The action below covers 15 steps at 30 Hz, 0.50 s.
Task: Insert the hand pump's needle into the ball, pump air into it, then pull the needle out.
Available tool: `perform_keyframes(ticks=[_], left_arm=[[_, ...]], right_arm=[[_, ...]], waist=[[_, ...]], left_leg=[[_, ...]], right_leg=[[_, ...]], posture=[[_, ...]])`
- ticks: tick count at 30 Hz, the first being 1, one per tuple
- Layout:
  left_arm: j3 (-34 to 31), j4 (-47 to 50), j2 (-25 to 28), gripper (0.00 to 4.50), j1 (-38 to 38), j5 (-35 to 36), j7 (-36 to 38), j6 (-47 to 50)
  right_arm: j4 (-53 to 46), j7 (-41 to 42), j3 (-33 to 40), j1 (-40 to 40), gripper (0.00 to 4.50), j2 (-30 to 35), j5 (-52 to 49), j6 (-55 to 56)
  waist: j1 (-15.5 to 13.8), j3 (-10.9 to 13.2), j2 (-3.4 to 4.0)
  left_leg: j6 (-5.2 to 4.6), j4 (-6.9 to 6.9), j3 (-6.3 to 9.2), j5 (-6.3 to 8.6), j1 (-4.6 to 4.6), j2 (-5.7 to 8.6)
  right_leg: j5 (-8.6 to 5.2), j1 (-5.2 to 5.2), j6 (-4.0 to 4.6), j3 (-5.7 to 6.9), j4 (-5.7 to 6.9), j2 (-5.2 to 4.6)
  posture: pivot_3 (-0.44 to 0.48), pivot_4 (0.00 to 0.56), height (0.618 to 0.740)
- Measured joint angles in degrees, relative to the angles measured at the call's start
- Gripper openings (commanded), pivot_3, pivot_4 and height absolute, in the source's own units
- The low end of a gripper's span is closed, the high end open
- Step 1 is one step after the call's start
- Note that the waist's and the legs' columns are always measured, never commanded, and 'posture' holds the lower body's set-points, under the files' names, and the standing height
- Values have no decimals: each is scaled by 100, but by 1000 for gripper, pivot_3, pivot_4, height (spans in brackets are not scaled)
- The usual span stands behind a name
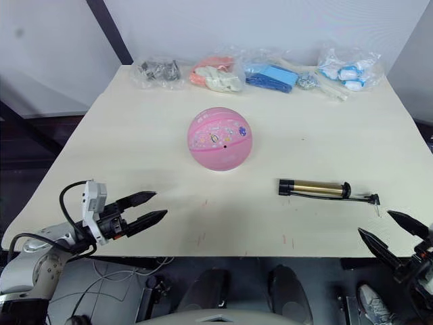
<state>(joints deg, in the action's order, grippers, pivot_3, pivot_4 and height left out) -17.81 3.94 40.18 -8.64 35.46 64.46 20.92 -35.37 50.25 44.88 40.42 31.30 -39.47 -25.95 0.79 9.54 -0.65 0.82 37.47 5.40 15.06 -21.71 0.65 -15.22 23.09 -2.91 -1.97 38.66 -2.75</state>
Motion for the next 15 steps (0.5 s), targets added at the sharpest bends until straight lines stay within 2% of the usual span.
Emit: perform_keyframes(ticks=[7, 15], left_arm=[[-19, 22, -69, 4500, -191, -43, -163, -30], [-12, 619, -161, 4500, -219, 24, -631, 285]], right_arm=[[88, -14, 10, 165, 4453, -47, 105, 230], [128, -18, 10, 182, 4453, -45, 104, 281]], waist=[[-5, 0, 0], [-13, 0, -1]], left_leg=[[0, -2, -13, 1, 0, -7], [0, -4, -17, 1, -1, -8]], right_leg=[[0, 1, -1, -8, -10, 0], [1, 1, -2, -12, -13, 0]], posture=[[0, 150, 740], [0, 150, 740]])
